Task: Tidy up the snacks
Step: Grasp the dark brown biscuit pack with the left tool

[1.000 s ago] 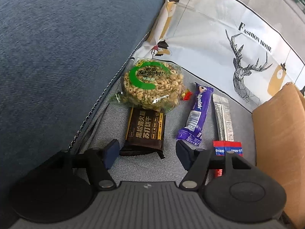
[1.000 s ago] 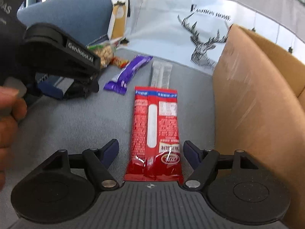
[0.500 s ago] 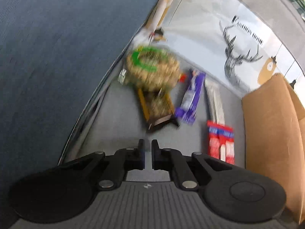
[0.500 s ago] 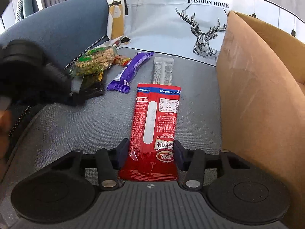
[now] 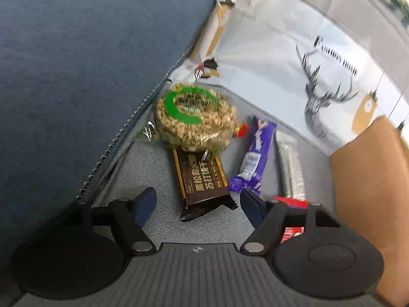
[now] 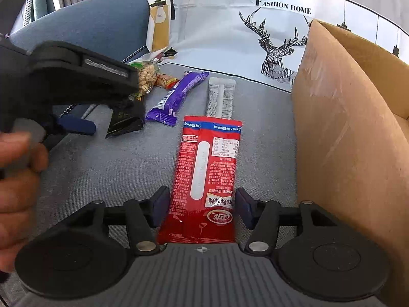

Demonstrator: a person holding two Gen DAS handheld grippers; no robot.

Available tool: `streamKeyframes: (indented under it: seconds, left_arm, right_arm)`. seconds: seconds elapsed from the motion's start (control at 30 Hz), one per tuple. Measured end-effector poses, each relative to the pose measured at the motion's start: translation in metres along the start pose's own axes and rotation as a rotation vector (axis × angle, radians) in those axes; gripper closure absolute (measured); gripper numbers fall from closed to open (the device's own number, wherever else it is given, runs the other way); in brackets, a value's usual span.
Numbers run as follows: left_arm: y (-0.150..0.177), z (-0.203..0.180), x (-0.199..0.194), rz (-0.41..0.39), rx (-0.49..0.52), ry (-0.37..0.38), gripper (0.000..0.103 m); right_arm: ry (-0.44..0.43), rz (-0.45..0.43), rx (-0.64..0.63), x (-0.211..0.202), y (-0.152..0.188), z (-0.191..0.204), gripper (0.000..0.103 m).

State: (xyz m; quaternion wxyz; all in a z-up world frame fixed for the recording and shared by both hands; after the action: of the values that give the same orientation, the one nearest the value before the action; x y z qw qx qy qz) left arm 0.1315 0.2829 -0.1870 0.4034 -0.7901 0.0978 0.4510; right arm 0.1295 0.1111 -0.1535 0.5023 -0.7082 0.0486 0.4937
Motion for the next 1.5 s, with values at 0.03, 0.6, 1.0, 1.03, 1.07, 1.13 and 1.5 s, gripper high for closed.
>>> streamKeyframes:
  seconds: [0.03, 0.6, 1.0, 1.03, 1.07, 1.13, 1.5]
  left_arm:
    - [0.000, -0.002, 0.001, -0.012, 0.021, -0.012, 0.026]
    - [0.038, 0.019, -0.042, 0.158, 0.070, -0.033, 0.061]
    - [0.026, 0.009, -0.016, 0.104, 0.116, -0.051, 0.034]
    - [0.024, 0.008, -0.014, 0.091, 0.133, -0.066, 0.034]
    - [0.023, 0.006, -0.012, 0.081, 0.157, -0.082, 0.034]
    - [0.024, 0.003, -0.010, 0.065, 0.197, -0.110, 0.037]
    - [0.009, -0.017, -0.025, 0.016, 0.118, 0.058, 0.064]
  right_arm:
    - [-0.001, 0.002, 0.003, 0.001, 0.000, 0.000, 0.044]
    - [-0.004, 0.020, 0.034, -0.002, 0.000, 0.000, 0.053]
    - [0.006, -0.007, 0.003, -0.004, -0.007, 0.001, 0.047]
    - [0.006, -0.007, 0.002, -0.003, -0.007, 0.000, 0.046]
    - [0.006, -0.006, 0.001, -0.001, -0.006, 0.000, 0.045]
    - [0.005, 0.000, 0.001, 0.001, -0.005, 0.000, 0.045]
    - [0.022, -0.060, 0.011, -0.010, -0.014, -0.004, 0.055]
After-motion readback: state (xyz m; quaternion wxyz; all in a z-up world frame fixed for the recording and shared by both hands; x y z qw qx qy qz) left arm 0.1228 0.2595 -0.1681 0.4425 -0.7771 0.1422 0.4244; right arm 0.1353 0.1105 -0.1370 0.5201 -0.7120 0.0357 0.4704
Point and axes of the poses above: each gripper's, at about its wrist camera, not at the fingertips, and x roughly the way its jaws point, z to its left, y to its underside, the point moved 10 cm from there along x, roughly the way its jaws point, and after that the axes turned 5 degrees about -x, right-handed, at the moved point
